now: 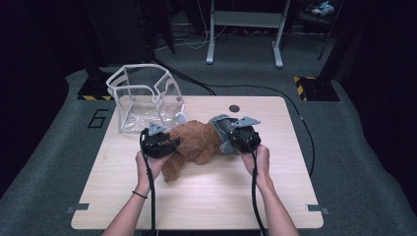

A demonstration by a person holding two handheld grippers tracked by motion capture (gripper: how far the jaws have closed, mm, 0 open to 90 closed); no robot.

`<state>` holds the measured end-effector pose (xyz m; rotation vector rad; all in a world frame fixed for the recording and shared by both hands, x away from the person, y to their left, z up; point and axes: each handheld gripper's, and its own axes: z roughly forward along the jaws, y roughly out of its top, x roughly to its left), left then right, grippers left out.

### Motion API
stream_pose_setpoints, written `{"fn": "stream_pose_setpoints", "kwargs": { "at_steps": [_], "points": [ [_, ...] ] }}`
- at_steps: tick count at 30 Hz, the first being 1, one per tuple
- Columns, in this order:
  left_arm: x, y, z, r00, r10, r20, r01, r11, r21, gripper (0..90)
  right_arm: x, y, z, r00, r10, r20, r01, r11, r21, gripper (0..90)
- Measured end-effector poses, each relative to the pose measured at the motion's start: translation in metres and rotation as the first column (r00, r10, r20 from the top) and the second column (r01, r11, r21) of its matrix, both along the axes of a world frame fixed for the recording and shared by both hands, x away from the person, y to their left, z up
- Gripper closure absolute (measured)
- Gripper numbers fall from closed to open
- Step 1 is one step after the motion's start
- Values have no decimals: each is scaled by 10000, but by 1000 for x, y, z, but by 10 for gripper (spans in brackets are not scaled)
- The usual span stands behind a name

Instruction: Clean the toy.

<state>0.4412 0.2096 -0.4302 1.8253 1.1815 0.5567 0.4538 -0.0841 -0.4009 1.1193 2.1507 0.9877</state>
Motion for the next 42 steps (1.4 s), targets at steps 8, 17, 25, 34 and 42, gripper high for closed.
{"fn": "stream_pose_setpoints", "kwargs": {
  "at_steps": [8, 17, 25, 34, 42],
  "points": [
    [5, -3, -6, 9980, -624, -95, 626, 9979, 192, 852, 3, 67, 8, 9841, 1776, -44, -1776, 9833, -396, 773],
    [8, 2, -18, 9908, -1252, -512, 1264, 9918, 207, 863, 17, 115, -11, 9671, 2477, -575, -2520, 9639, -864, 795],
    [9, 6, -21, 9868, -1506, -599, 1515, 9884, 102, 864, 37, 68, -11, 9912, 1141, -676, -1222, 9837, -1322, 800],
    [11, 4, -21, 9801, -1851, -714, 1875, 9819, 284, 865, 52, 24, -7, 9972, -223, -710, 155, 9953, -958, 804],
    [15, 5, -22, 9792, -1872, -788, 1893, 9817, 205, 865, 63, -16, -19, 9794, -1760, -992, 1661, 9810, -1003, 804]
  ]
}}
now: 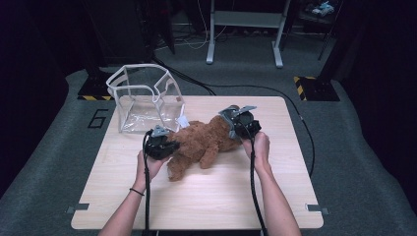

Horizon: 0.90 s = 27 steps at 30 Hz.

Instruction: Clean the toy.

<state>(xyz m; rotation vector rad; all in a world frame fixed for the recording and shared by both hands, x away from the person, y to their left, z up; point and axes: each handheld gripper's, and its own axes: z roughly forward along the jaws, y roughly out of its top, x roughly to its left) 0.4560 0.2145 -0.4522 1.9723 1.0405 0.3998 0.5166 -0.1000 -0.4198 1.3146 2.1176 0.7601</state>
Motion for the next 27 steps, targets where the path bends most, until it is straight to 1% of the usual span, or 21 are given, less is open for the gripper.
{"fn": "stream_pose_setpoints", "kwargs": {
  "at_steps": [2, 3, 4, 5, 6, 7, 9, 10, 11, 12, 14, 15, 18, 19, 20, 21, 23, 24, 25, 26, 27],
  "points": [
    [0, 0, 0, 10000, -13, -67, 13, 10000, 4, 865, -1, -7, -5, 10000, -53, -81, 55, 9996, 264, 804],
    [1, 0, 1, 10000, -2, -80, 2, 10000, 3, 865, -3, -9, -6, 10000, -1, 0, 1, 9995, 326, 803],
    [1, 0, 1, 10000, -13, -82, 13, 10000, -51, 864, -7, -10, -4, 10000, 50, -73, -46, 9988, 478, 803],
    [2, 0, 1, 10000, -46, -84, 46, 10000, -26, 864, -11, -10, -3, 9999, 114, 10, -114, 9983, 571, 803],
    [2, 0, 2, 9999, -50, -107, 50, 10000, -22, 864, -15, -9, 0, 9997, 221, 77, -226, 9974, 691, 803],
    [2, 0, 1, 9999, -43, -92, 42, 10000, -64, 864, -20, -8, 2, 9992, 370, 122, -380, 9947, 959, 802],
    [3, -1, 1, 9999, -63, -117, 62, 10000, -77, 864, -31, -1, 6, 9962, 788, 377, -823, 9910, 1056, 801],
    [3, -1, 1, 9998, -82, -155, 81, 9999, -78, 864, -37, 4, 6, 9926, 1115, 483, -1162, 9872, 1095, 801],
    [3, -1, 1, 9999, -57, -130, 56, 9999, -97, 864, -43, 10, 6, 9897, 1345, 490, -1395, 9831, 1190, 801],
    [3, -1, 1, 9999, -51, -130, 49, 9999, -119, 863, -49, 17, 5, 9855, 1577, 628, -1638, 9804, 1096, 800],
    [4, -1, 2, 9998, -71, -208, 67, 9998, -178, 863, -59, 31, 2, 9724, 2209, 754, -2285, 9666, 1160, 800],
    [5, -1, 3, 9996, -86, -265, 81, 9998, -196, 863, -64, 39, 0, 9683, 2358, 822, -2445, 9622, 1197, 800],
    [6, -3, 4, 9997, -111, -221, 108, 9998, -139, 863, -75, 63, -5, 9446, 3143, 949, -3236, 9402, 1066, 799],
    [6, -3, 4, 9997, -106, -241, 103, 9998, -141, 862, -79, 71, -6, 9388, 3317, 931, -3402, 9353, 972, 799],
    [6, -4, 4, 9996, -106, -267, 103, 9999, -106, 863, -83, 82, -8, 9297, 3560, 945, -3644, 9263, 959, 798],
    [6, -4, 4, 9996, -117, -268, 113, 9998, -135, 863, -83, 87, -10, 9184, 3814, 1050, -3898, 9178, 754, 798],
    [7, -3, 3, 9996, -102, -274, 97, 9998, -164, 863, -85, 100, -17, 9166, 3888, 935, -3948, 9170, 567, 798],
    [7, -2, 3, 9994, -163, -299, 160, 9998, -79, 863, -84, 104, -21, 9154, 3927, 882, -3974, 9166, 443, 798],
    [7, -2, 3, 9994, -136, -323, 132, 9998, -138, 863, -82, 105, -24, 9118, 3993, 954, -4031, 9149, 234, 799],
    [7, -1, 3, 9993, -176, -328, 171, 9997, -152, 863, -81, 104, -25, 9116, 4010, 906, -4038, 9148, 134, 799],
    [7, 0, 3, 9992, -192, -362, 187, 9998, -118, 863, -79, 103, -26, 9167, 3897, 881, -3931, 9191, 248, 799]
  ]
}}
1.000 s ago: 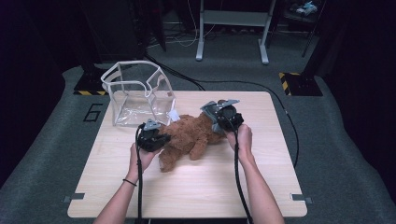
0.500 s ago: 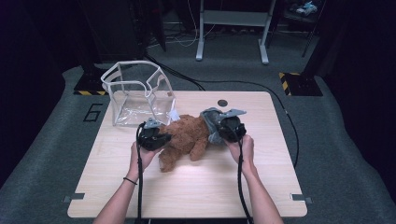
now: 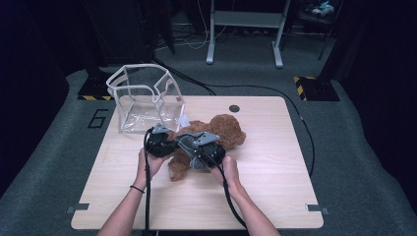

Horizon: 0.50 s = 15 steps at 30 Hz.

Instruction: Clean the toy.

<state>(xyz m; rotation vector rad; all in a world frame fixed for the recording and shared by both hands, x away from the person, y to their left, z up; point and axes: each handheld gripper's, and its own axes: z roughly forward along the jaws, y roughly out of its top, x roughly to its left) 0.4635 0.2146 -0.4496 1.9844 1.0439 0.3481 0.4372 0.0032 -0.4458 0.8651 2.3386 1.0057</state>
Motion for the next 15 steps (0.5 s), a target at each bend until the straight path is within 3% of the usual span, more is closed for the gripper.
{"fn": "stream_pose_setpoints", "kwargs": {
  "at_steps": [1, 2, 3, 7, 15],
  "points": [
    [1, 1, 0, 10000, -7, -10, 6, 10000, -39, 863, 0, -2, 1, 9999, -143, -97, 143, 9999, 12, 799],
    [1, 1, -1, 10000, 14, 15, -14, 10000, -79, 863, 2, -6, 2, 9998, -163, 85, 164, 9998, -148, 799],
    [1, 1, -1, 10000, 11, 1, -11, 10000, -75, 863, 2, -10, 3, 9986, -518, -80, 517, 9986, -90, 799],
    [2, 1, -1, 10000, -12, 5, 12, 10000, -70, 863, 12, -36, 7, 9918, -1276, -52, 1276, 9918, -22, 799],
    [4, 0, -1, 10000, -28, -77, 27, 10000, -77, 864, 33, -89, 8, 9638, -2657, -216, 2664, 9632, 368, 799]
  ]
}}
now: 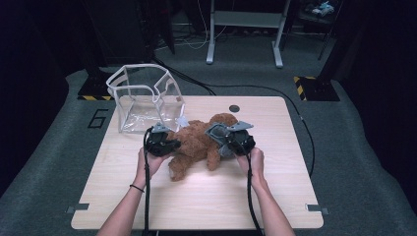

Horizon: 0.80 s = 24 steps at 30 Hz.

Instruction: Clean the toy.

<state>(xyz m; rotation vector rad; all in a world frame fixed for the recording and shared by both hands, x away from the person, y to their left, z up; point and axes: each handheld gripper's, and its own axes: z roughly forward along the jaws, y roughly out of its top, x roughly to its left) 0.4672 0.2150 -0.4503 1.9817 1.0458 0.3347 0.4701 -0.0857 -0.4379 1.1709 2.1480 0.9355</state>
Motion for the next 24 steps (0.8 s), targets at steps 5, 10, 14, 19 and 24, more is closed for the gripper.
{"fn": "stream_pose_setpoints", "kwargs": {
  "at_steps": [5, 10, 14, 19, 24],
  "points": [
    [1, 1, 0, 10000, -3, -10, 3, 10000, 14, 863, 12, -28, -3, 9970, -772, -55, 772, 9969, 113, 799],
    [2, 1, 0, 10000, -22, -77, 22, 10000, -5, 863, 20, -47, -10, 9894, -1386, -439, 1394, 9901, 158, 798],
    [2, 2, -1, 9999, -15, -105, 15, 10000, -67, 863, 5, -39, -4, 9966, -792, -227, 806, 9944, 686, 796],
    [2, 1, 0, 9999, 5, -106, -4, 10000, 21, 863, -21, 0, 5, 9973, 728, -9, -726, 9944, 769, 795],
    [3, 1, 0, 9999, 11, -100, -12, 10000, -22, 862, -41, 48, -2, 9744, 2246, -47, -2241, 9732, 511, 792]
  ]
}}
